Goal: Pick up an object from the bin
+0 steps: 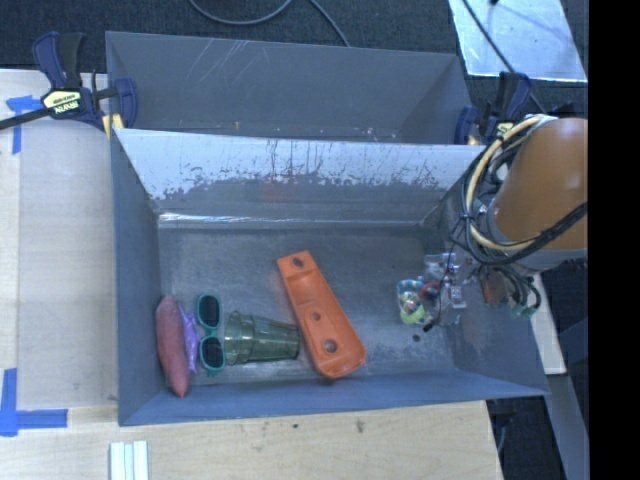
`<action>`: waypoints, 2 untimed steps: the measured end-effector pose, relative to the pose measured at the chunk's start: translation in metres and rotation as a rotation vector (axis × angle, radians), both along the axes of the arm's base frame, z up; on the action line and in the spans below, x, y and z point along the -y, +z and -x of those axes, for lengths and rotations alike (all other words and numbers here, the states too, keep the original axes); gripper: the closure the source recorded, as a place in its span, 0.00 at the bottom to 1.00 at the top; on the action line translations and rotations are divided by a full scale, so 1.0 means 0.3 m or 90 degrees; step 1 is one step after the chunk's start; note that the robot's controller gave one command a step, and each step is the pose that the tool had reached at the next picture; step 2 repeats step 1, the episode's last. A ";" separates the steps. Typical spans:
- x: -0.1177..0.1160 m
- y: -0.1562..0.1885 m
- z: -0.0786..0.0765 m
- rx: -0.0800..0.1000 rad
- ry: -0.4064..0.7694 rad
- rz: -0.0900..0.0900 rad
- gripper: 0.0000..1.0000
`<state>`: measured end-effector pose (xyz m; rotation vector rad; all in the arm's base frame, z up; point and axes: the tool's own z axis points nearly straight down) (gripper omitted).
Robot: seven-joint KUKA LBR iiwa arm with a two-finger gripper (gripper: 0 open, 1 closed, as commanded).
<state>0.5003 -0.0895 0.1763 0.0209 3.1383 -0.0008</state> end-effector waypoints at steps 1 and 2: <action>-0.028 0.135 -0.027 0.000 -0.016 0.000 1.00; -0.028 0.135 -0.027 0.000 -0.016 0.000 1.00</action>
Offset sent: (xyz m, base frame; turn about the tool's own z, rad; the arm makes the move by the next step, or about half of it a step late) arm 0.0036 0.0083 0.0657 0.0547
